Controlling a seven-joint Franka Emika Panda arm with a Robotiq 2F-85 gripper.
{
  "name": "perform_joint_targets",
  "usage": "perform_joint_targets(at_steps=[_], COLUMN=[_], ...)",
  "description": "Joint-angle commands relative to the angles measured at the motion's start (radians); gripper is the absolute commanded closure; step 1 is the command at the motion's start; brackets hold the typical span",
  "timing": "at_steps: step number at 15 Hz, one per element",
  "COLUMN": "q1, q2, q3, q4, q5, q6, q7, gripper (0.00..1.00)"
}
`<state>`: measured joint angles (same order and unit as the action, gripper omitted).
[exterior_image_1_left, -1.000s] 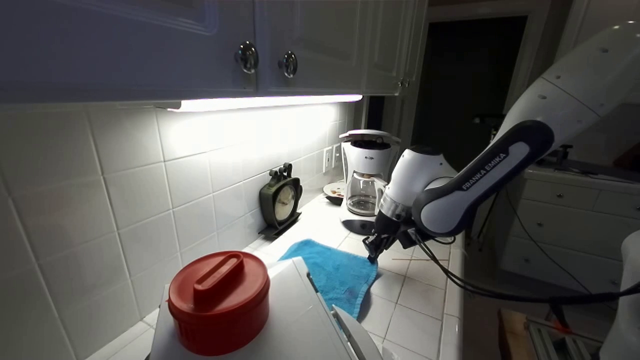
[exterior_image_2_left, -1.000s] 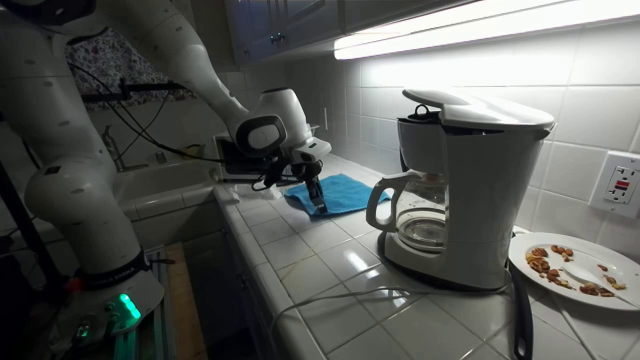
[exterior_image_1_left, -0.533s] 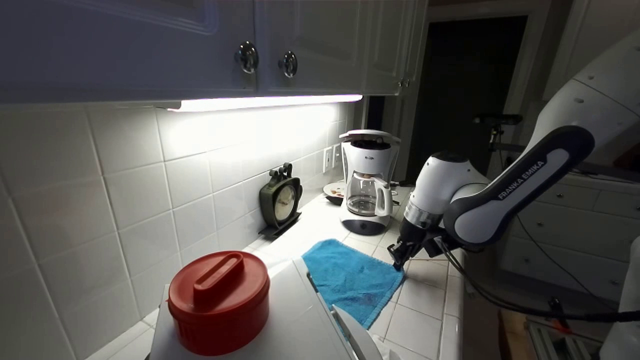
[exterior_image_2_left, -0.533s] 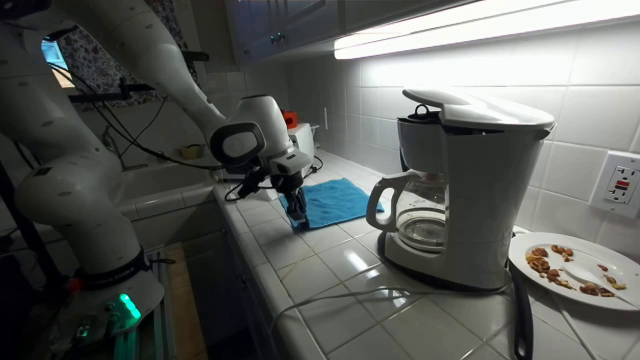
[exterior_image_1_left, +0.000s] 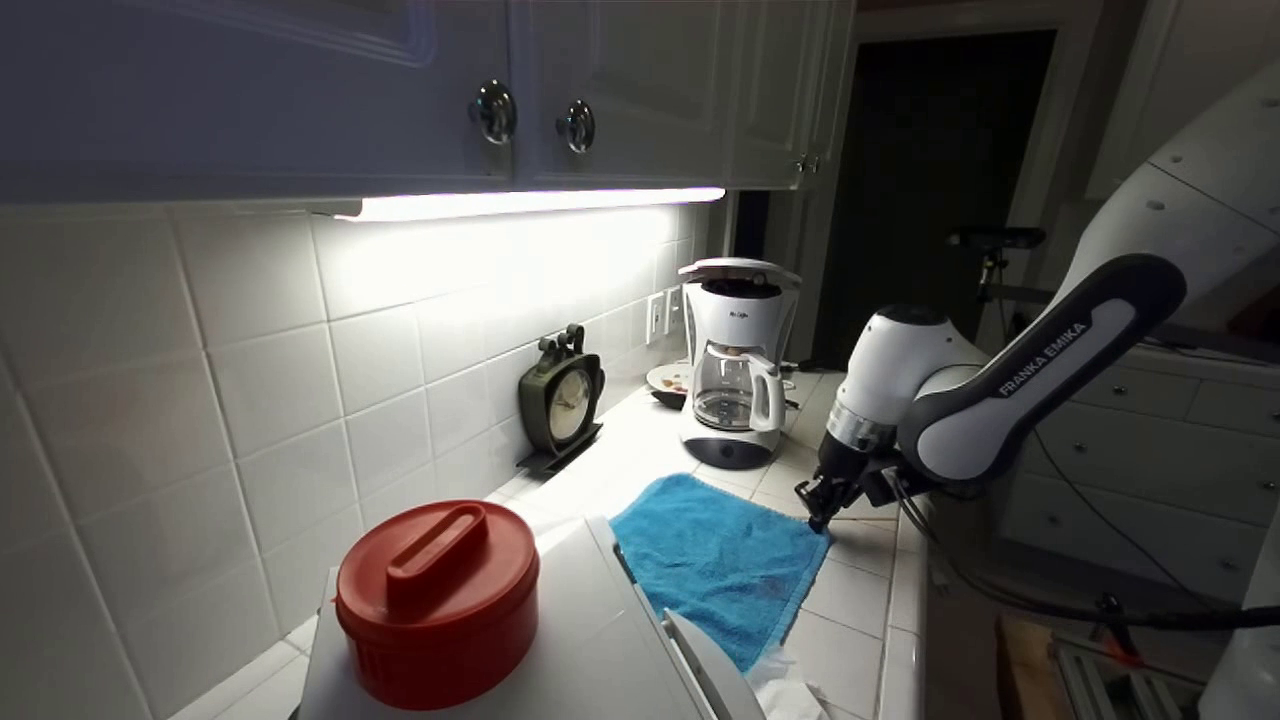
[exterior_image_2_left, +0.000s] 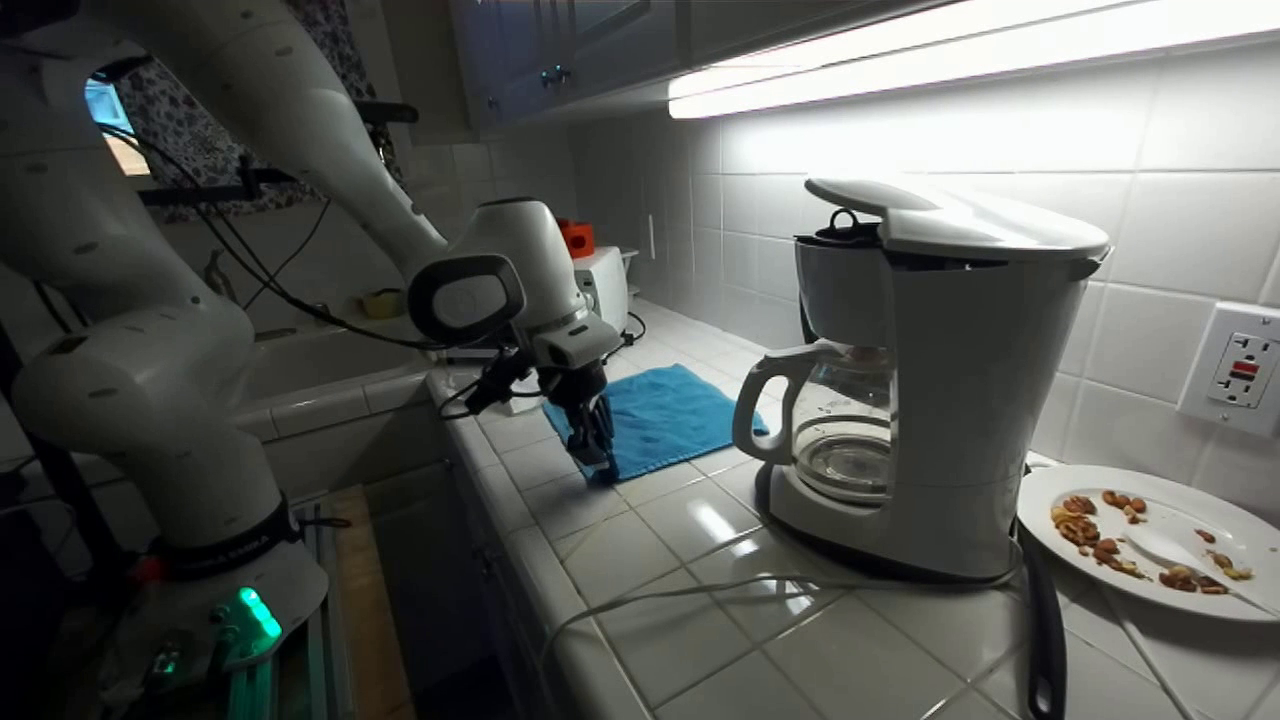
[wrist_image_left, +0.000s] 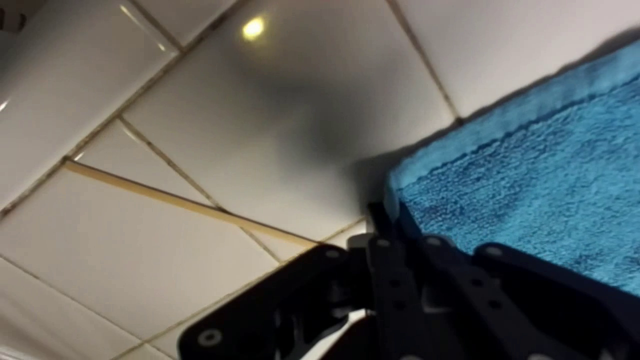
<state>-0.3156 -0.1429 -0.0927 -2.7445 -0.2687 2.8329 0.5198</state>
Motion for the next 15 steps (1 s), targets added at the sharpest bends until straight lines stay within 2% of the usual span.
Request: perform_joint_targets(at_steps=[1, 6, 7, 8, 10, 15], q1=[-0.054, -0.1, -0.098, -0.094, -0.064, 0.009], q2=[-0.002, 0.003, 0.002, -0.002, -0.042, -0.138], q3=[0.003, -0.002, -0.004, -0.005, 0.0, 0.046], q4=[0.001, 0.013, 0.017, 0.021, 0.013, 0.005], q5=[-0.071, -0.126, -0.117, -0.103, -0.061, 0.023], q6=[0.014, 0.007, 0.007, 0.001, -0.004, -0.042], q7=[0.049, 0.084, 0.084, 0.083, 0.06, 0.04], gripper=[0.97, 0.97, 0.93, 0.69, 0.66, 0.32])
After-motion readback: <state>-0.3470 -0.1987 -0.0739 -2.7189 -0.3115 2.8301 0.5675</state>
